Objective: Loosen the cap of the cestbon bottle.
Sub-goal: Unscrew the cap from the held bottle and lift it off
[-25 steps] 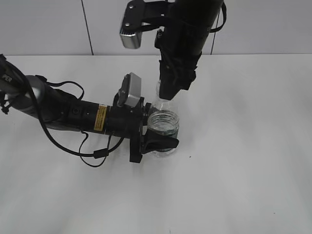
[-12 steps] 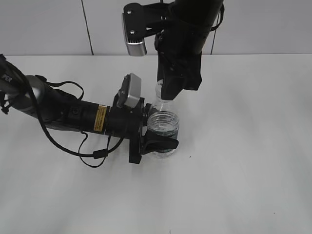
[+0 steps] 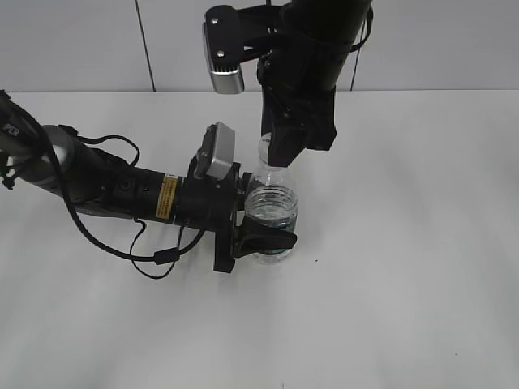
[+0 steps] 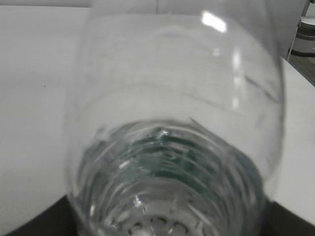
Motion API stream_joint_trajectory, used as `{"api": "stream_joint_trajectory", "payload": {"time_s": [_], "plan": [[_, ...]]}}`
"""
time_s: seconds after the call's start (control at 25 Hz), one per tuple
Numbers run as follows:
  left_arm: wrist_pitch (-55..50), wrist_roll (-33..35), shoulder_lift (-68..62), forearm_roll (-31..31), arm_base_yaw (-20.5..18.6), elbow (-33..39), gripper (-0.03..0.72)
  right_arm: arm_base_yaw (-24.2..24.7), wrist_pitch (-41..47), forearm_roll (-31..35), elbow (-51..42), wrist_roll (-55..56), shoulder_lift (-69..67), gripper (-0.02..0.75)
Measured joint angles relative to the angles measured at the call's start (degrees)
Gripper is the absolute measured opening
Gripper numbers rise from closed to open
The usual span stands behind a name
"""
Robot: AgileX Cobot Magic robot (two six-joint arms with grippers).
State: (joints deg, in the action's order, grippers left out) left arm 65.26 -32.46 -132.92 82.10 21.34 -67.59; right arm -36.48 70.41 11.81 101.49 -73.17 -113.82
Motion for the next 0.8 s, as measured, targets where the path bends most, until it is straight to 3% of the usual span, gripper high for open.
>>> {"api": "stream_joint_trajectory", "payload": {"time_s": [0.48,0.8], "plan": [[0.1,-0.2,0.0,0.3,-0.1,0.0,0.400,0.0,0.0,0.0,0.0,0.8,0.0,0.312],[0.5,-0.3,0.0,1.0,-0.1,0.0,0.400,0.0,-0.1,0.0,0.0,1.0,0.0,0.377]]}}
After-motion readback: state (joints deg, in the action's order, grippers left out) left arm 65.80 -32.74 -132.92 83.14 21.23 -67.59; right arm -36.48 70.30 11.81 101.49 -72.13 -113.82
